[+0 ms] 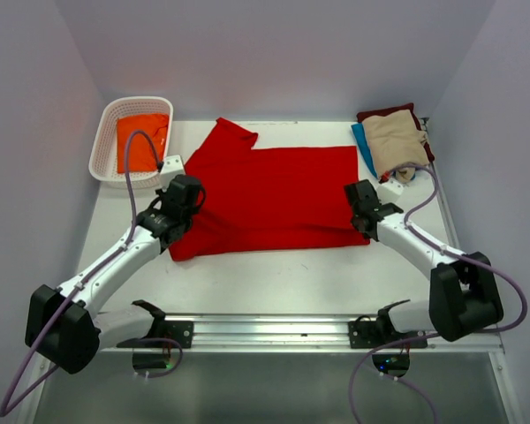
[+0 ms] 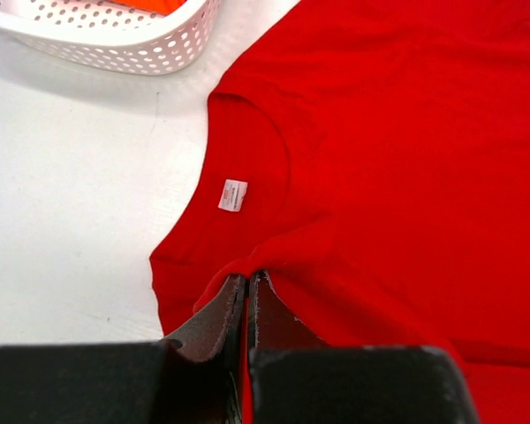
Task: Fold and stack the t-shirts
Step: Fold the tshirt
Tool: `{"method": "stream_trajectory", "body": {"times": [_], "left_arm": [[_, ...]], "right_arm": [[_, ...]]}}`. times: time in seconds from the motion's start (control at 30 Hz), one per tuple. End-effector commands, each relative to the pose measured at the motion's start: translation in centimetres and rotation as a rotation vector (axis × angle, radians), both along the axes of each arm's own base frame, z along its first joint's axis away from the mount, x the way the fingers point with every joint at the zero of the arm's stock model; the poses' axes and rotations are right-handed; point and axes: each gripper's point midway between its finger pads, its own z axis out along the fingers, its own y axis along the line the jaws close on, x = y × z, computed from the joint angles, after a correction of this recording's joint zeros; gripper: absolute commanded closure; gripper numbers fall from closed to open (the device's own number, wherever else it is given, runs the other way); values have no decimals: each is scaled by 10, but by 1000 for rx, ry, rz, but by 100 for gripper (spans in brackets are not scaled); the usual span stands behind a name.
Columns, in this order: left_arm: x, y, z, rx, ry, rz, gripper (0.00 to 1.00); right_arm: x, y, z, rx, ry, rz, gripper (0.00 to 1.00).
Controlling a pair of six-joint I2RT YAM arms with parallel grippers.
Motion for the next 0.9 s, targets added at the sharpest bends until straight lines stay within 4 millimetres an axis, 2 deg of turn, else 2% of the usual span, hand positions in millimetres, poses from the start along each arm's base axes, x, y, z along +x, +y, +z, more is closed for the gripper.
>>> {"method": "stream_trajectory", "body": {"times": [0.0, 0.13, 0.4, 0.63, 0.87], "left_arm": [[25, -6, 29, -32, -97, -15, 100], [31, -6, 32, -36, -105, -15, 100], [37, -2, 22, -37, -82, -8, 100], [46, 0, 22, -44, -84, -9, 100], [61, -2, 16, -46, -68, -9, 100]], "right_arm": [[22, 0, 14, -14, -59, -9, 100], [27, 0, 12, -15, -56, -11, 100], [33, -4, 9, -27, -48, -21, 100], [40, -9, 9, -33, -56, -26, 100], [53, -8, -5, -25, -21, -12, 100]]}}
